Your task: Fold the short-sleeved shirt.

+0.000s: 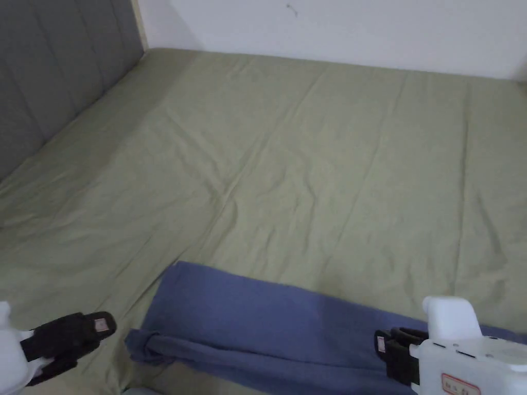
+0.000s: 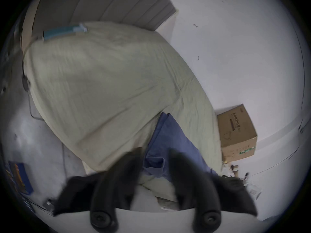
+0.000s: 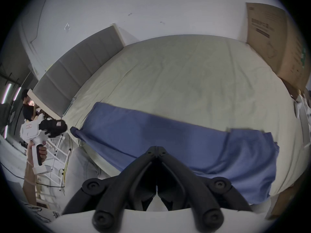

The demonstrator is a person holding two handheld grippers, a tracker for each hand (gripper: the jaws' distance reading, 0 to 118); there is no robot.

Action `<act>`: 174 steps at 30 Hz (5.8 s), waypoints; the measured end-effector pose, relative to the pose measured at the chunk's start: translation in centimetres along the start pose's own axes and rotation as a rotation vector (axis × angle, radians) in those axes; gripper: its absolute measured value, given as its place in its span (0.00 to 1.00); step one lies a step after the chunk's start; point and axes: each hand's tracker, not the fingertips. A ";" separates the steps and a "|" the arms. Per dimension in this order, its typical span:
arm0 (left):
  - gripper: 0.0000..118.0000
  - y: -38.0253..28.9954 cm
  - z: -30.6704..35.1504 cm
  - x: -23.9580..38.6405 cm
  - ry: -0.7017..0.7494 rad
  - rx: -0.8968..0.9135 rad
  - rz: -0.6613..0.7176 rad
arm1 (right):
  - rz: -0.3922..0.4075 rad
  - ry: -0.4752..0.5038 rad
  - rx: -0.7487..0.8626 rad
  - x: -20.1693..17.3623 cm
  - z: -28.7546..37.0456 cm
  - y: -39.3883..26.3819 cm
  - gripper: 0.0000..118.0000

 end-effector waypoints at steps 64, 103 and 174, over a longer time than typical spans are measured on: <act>0.80 -16.2 -16.4 25.5 -0.203 -0.457 -0.855 | -0.386 -0.150 -0.031 15.8 6.5 -9.3 0.00; 0.88 -8.0 -16.9 15.3 -0.225 -0.561 -0.394 | -0.345 -0.142 -0.035 14.3 6.3 -7.6 0.00; 0.82 -12.5 -20.0 27.4 -0.031 -0.590 -0.554 | -0.481 -0.127 -0.047 16.4 6.0 -10.5 0.00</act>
